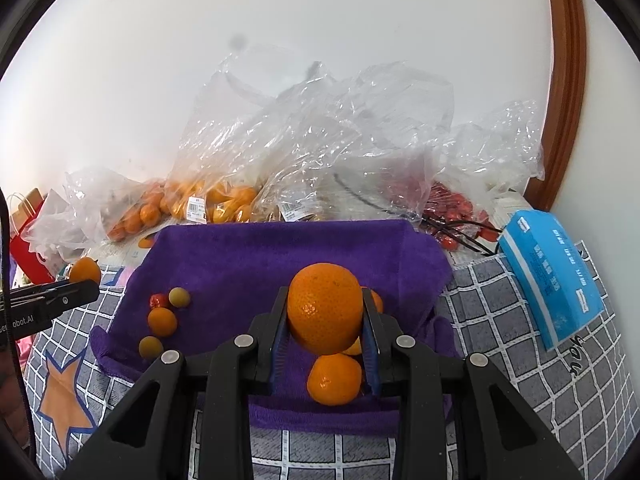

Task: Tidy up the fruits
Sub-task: 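Carry both held oranges with both tools onto the purple towel, then lower both tools and open them to set the oranges on the towel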

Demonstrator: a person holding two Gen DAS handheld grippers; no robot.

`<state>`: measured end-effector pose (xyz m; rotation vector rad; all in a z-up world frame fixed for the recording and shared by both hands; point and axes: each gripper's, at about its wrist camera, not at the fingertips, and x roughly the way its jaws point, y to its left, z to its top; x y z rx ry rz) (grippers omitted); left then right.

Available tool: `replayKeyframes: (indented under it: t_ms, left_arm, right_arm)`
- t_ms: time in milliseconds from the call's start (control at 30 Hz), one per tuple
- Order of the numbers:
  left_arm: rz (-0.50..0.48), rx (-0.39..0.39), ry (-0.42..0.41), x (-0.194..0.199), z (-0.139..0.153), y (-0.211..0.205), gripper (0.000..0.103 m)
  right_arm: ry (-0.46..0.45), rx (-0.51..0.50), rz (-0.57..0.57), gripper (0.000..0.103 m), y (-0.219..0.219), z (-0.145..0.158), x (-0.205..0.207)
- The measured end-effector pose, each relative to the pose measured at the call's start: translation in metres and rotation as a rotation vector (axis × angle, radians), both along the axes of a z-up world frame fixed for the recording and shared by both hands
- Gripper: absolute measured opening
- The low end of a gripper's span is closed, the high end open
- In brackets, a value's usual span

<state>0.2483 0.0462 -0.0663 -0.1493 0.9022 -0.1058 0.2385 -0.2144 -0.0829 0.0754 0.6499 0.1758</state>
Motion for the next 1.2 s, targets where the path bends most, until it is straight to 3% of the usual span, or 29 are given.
replayKeyframes:
  t_ms: [467,1200]
  left_arm:
    - [-0.004,-0.007,0.04,0.017,-0.022,0.002,0.031]
    - [0.009,-0.022,0.078,0.03,-0.044,0.014,0.031]
  right_arm:
    - [0.049,0.002,0.039,0.032,0.024,-0.025,0.021]
    - [0.1,-0.083,0.135,0.032,0.059,-0.057,0.029]
